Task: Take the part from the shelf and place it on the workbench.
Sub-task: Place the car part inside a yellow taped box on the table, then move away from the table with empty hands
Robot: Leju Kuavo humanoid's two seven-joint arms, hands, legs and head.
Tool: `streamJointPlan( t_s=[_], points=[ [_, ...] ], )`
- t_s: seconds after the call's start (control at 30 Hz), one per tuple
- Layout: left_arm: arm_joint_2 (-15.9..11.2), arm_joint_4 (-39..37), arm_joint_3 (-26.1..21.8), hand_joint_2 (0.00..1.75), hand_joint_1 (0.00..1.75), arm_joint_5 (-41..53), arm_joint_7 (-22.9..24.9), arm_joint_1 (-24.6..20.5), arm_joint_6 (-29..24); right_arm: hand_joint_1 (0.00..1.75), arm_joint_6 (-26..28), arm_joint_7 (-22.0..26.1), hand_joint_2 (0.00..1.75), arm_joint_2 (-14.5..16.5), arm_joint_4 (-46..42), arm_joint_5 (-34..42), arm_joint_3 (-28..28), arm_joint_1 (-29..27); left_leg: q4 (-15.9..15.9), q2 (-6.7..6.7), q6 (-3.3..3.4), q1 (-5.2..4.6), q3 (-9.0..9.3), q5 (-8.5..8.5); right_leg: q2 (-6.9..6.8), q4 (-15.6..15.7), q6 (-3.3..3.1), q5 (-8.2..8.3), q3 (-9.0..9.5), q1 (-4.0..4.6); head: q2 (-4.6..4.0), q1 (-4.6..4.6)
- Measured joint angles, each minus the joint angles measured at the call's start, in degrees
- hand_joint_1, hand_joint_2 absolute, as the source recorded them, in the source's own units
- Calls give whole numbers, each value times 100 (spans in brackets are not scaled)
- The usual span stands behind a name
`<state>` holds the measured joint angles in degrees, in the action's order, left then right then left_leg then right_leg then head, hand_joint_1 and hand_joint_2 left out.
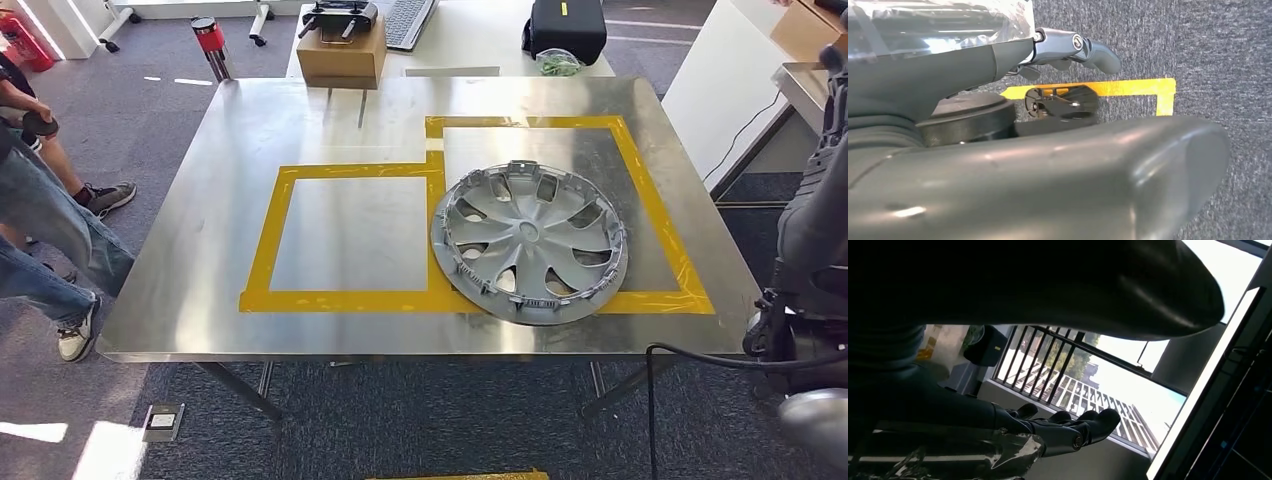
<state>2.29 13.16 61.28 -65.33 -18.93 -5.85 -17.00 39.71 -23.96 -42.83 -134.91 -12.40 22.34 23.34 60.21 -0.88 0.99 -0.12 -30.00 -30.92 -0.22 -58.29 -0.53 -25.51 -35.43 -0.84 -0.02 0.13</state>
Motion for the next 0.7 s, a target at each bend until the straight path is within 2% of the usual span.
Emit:
streamJointPlan(
  t_s=[0.03,0.13,0.17,0.2,0.23,0.3,0.33,0.37,0.4,0.47,0.5,0.53,0.57,0.63,0.67,0.7],
  points=[
    [-6,0,-9,0,0,-2,7,-7,1,0,0,10,0,3,-3,4,-3,-9,-197,-2,29,-20,94,30,-2,0,30,27,-15,0,0,-1],
    [-20,0,-26,0,0,-9,22,6,1,0,0,25,0,11,-8,14,-9,-49,-305,-3,93,-43,79,106,0,22,139,101,-54,-33,0,2],
    [-26,0,-32,0,0,-10,24,14,1,0,1,28,0,14,-8,19,-11,-64,-340,4,121,-34,67,167,9,-13,171,41,-82,-39,0,9],
    [-29,0,-39,0,0,-11,26,17,3,0,1,32,0,16,-8,22,-14,-74,-375,14,151,-20,43,235,21,-145,200,-110,-140,-40,0,22],
    [-30,0,-45,0,0,-13,26,14,5,0,2,34,0,21,-8,26,-17,-86,-392,26,173,-8,5,296,32,-398,221,-348,-232,-43,0,48],
    [-29,0,-52,0,0,-13,27,8,10,0,2,35,0,33,-8,34,-20,-109,-373,38,205,-17,-132,386,33,-1105,254,-843,-431,-41,0,106],
    [-29,0,-52,0,0,-14,28,9,11,0,2,35,0,38,-8,38,-19,-121,-355,43,206,-21,-203,423,32,-1376,262,-964,-472,-42,0,128],
    [-31,0,-53,0,0,-14,29,10,12,0,2,36,0,40,-8,43,-19,-130,-333,46,204,-26,-275,458,32,-1466,264,-963,-427,-41,0,144],
    [-32,0,-54,0,0,-15,31,11,12,0,2,40,0,40,-8,46,-18,-135,-307,48,198,-28,-346,492,32,-1342,258,-863,-279,-40,0,161],
    [-34,1,-55,0,0,-24,33,10,17,0,2,57,0,40,-8,51,-19,-136,-243,46,175,-35,-469,544,31,-614,217,-606,236,-31,0,191],
    [-33,1,-56,0,0,-35,33,7,21,0,2,70,0,40,-8,53,-19,-142,-213,45,154,-41,-516,569,32,-246,187,-540,472,-19,0,201],
    [-34,1,-56,0,0,-48,33,6,27,0,2,85,0,40,-8,56,-21,-151,-195,43,126,-46,-546,600,34,5,153,-512,620,-5,0,210],
    [-34,1,-57,0,0,-63,33,5,34,0,2,103,0,40,-9,58,-23,-161,-186,42,95,-48,-571,636,36,125,120,-514,675,11,0,216],
    [-38,-1,-58,0,0,-87,35,7,49,0,2,137,0,42,-9,63,-25,-189,-189,28,26,-44,-601,708,29,157,45,-433,630,15,0,219],
    [-42,-1,-59,0,0,-97,38,9,55,0,2,152,0,44,-9,66,-23,-201,-159,18,-10,-44,-631,667,16,175,8,-380,597,3,0,216],
    [-46,-2,-60,0,0,-106,40,12,60,0,1,166,0,46,-9,67,-20,-218,-51,10,-47,-42,-676,522,2,195,-30,-318,553,-13,0,200]
  ],
)
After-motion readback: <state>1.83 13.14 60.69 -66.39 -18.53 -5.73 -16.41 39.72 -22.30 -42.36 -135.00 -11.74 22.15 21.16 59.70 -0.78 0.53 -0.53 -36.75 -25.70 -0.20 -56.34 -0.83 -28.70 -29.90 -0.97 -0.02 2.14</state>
